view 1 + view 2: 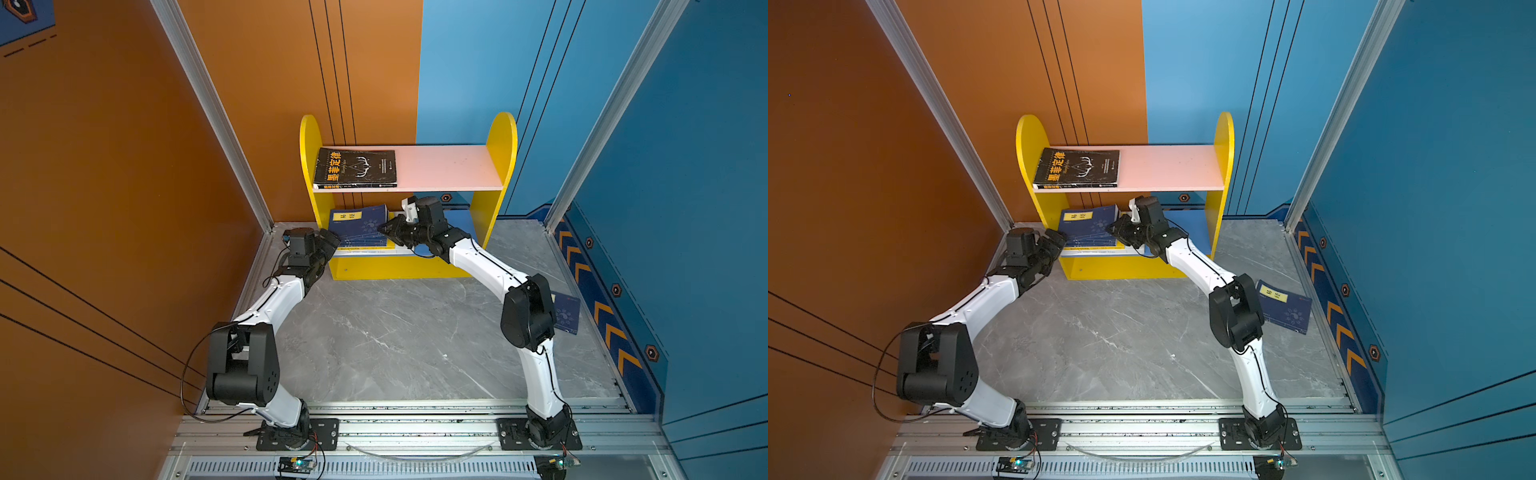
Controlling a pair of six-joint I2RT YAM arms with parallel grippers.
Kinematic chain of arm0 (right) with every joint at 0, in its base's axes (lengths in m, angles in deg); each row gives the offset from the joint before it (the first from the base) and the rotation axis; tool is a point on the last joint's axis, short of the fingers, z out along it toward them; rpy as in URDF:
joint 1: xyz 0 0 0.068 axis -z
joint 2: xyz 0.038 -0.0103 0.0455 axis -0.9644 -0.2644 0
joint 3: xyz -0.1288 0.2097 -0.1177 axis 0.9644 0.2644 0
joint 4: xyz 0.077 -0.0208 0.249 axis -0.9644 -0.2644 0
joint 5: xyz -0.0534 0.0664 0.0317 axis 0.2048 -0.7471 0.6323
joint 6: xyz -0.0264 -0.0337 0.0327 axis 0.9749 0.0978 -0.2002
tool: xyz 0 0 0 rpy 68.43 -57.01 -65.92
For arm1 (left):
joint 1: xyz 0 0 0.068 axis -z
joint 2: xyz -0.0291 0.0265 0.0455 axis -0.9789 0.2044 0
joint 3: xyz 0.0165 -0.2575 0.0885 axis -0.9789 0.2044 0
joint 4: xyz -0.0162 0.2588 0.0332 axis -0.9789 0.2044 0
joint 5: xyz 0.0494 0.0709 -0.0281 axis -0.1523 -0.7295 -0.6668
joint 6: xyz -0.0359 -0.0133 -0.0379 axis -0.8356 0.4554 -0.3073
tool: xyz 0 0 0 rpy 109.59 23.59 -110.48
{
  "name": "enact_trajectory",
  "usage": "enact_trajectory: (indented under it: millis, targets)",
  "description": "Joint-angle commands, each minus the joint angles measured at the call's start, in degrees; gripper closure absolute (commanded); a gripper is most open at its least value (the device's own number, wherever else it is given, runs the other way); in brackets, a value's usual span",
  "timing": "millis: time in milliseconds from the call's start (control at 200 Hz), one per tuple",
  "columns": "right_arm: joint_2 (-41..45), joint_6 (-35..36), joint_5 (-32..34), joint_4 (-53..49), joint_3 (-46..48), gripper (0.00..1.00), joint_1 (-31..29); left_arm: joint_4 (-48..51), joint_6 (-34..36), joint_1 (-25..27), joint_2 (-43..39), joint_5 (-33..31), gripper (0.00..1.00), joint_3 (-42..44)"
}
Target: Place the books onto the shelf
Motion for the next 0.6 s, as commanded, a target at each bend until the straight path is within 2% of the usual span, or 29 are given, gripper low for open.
enact_trajectory:
  millis: [0,436,596]
  targets:
    - [1.0,5.1,4.6,-6.2,-2.8,0.74,-0.1,4.9,0.5,0.4,1.5,-2.3,0.02,-0.5]
    - [1.2,7.9,8.0,-11.1,-3.7,0.74,0.0,4.1,0.4,0.4,1.1,-1.7,0.02,-0.8]
    - [0.7,8.9,8.1,-12.5,-5.4,0.74,-0.1,0.7,0.8,0.5,0.5,0.9,0.02,-0.7]
